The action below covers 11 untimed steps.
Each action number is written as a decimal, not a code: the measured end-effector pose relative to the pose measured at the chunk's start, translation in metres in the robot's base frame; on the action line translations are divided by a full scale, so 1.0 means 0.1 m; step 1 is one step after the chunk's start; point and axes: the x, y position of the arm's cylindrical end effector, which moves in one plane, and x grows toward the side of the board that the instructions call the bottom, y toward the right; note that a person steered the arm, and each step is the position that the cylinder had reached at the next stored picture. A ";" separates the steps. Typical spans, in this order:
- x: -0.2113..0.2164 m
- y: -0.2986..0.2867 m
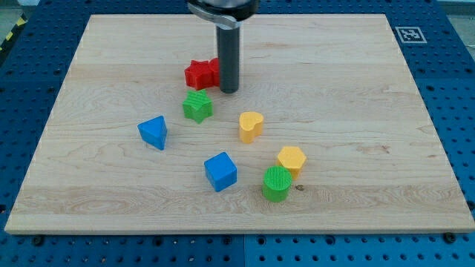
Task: Move the yellow heart diagonally to yellow hexagon
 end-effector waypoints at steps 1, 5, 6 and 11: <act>0.11 -0.03; 0.37 0.11; 0.54 0.11; 0.77 1.10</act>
